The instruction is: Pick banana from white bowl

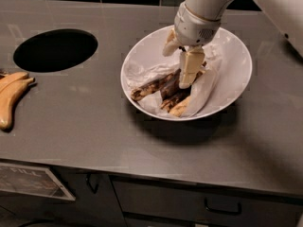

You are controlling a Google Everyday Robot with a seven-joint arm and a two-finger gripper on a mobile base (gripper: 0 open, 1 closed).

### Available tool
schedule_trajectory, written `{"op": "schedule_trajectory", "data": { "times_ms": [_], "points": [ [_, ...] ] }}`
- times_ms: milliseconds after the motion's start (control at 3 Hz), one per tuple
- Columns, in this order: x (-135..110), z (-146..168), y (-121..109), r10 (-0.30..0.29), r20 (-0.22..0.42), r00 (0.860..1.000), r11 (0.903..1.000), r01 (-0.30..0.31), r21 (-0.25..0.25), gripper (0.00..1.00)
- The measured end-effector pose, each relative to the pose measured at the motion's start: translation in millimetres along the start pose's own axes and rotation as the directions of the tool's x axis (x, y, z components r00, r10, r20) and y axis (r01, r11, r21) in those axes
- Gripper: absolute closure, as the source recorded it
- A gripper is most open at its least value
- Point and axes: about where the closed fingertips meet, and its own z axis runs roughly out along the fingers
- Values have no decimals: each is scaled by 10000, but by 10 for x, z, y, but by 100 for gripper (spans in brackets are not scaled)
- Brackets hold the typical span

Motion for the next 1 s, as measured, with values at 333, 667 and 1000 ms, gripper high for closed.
{"op": "schedule_trajectory", "data": {
  "times_ms": [333, 667, 1000],
  "points": [
    [18, 42, -7, -64, -75, 10000, 9998, 63, -209, 28],
    [18, 43, -6, -66, -76, 9999, 9998, 64, -213, 28],
    [15, 83, 40, -149, -139, 9998, 9993, 144, -351, 31]
  ]
}}
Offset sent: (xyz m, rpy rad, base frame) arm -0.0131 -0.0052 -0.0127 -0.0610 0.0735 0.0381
